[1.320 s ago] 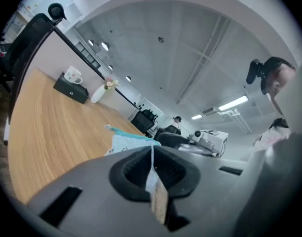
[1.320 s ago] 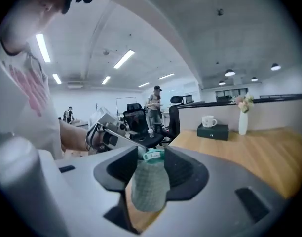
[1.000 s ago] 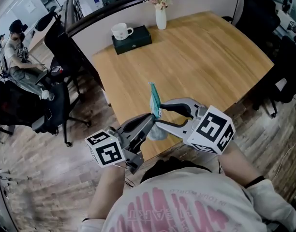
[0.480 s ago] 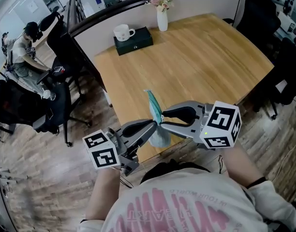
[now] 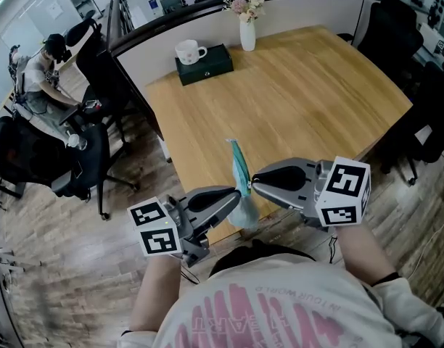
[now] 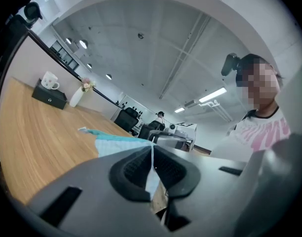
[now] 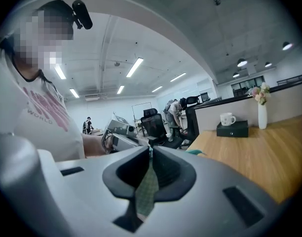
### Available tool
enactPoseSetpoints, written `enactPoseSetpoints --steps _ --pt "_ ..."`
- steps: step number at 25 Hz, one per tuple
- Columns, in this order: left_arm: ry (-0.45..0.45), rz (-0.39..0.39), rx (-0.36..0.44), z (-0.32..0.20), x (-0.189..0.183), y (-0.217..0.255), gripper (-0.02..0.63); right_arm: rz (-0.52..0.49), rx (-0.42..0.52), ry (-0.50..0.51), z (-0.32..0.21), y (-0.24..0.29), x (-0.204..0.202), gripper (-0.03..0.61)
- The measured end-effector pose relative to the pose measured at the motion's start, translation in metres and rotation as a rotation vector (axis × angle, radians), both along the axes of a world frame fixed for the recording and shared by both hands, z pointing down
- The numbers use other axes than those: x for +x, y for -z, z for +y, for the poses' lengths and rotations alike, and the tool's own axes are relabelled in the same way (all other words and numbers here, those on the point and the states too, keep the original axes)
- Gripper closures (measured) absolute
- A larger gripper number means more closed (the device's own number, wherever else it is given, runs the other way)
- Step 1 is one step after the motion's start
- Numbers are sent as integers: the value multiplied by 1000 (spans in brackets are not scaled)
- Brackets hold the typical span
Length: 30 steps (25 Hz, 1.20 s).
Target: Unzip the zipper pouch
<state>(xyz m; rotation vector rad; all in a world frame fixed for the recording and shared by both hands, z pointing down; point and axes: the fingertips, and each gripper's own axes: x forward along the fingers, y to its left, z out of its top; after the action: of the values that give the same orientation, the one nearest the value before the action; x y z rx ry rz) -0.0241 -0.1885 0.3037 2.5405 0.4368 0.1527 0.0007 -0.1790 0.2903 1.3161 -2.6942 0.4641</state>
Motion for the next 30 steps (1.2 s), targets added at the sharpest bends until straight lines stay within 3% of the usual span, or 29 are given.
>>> enactPoseSetpoints --steps 8,20,30 --pt "-14 13 16 4 -2 4 598 -43 17 27 1 7 -4 577" --pt "-77 -35 90 16 -1 -6 599 35 -15 -24 -1 -8 -1 575" --pt "-133 -53 138 30 -4 -10 598 33 -36 -74 1 -15 2 575"
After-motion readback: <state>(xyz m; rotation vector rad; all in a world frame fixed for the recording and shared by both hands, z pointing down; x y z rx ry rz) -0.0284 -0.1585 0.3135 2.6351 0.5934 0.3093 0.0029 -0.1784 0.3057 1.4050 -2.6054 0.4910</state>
